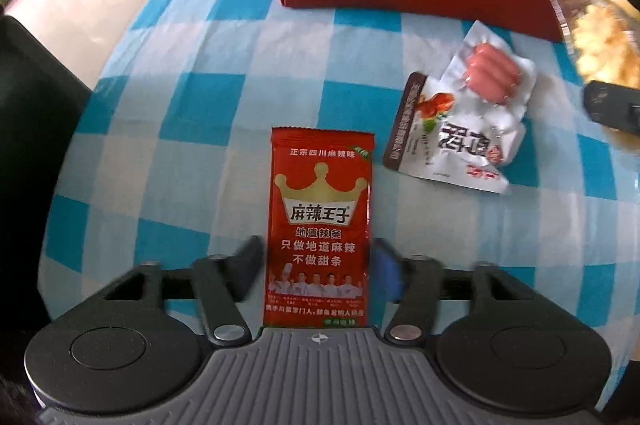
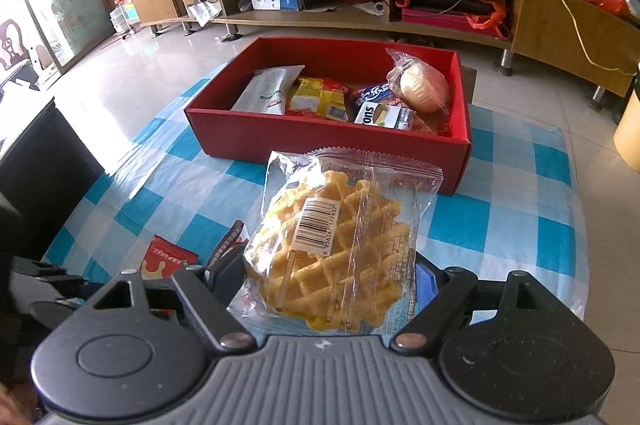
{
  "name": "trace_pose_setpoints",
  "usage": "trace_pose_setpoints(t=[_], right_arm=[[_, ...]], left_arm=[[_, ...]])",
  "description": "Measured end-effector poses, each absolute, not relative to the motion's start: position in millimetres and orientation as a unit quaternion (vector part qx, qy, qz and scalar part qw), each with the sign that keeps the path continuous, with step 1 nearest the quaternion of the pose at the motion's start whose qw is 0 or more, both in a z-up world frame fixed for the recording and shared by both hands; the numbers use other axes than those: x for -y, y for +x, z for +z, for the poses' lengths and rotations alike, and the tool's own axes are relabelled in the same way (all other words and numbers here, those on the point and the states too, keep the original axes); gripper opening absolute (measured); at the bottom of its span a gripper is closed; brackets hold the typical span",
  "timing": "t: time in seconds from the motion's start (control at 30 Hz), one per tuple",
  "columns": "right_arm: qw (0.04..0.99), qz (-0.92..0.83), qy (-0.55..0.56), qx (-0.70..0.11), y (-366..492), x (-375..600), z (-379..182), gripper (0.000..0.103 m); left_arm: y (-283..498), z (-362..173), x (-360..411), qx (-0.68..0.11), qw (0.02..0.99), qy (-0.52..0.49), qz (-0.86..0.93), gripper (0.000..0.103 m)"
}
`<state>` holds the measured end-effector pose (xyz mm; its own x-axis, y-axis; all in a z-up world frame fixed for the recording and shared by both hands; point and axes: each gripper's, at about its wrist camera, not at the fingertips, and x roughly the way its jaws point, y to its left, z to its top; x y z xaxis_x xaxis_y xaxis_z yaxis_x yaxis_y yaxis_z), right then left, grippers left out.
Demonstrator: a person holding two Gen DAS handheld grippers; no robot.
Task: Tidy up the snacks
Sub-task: 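Lift the red spicy strip pack with the left tool while the right tool lifts the bagged waffle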
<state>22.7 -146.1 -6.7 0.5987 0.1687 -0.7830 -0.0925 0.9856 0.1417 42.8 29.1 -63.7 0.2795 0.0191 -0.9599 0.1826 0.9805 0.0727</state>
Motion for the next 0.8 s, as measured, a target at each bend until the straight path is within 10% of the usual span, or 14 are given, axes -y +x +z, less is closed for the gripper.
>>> trace_pose_setpoints(t=[0.13,0.37,0.8], right_arm=[[0.892,0.072,0.045,-0.443,23,148,-7,0.079],[0.888,0.078,0.035,-0.452,21,142,-12,0.079],[0.899,0.075,0.046,-0.430,21,145,-1,0.079]], left_arm=[[44,-69,-32,-0.594,0.798,0.092,-0.038,0.089],[38,-63,-32,-0.597,0.797,0.067,-0.061,0.058],[40,-8,-28,-0.525,0.848,0.041,-0.065,0.055]])
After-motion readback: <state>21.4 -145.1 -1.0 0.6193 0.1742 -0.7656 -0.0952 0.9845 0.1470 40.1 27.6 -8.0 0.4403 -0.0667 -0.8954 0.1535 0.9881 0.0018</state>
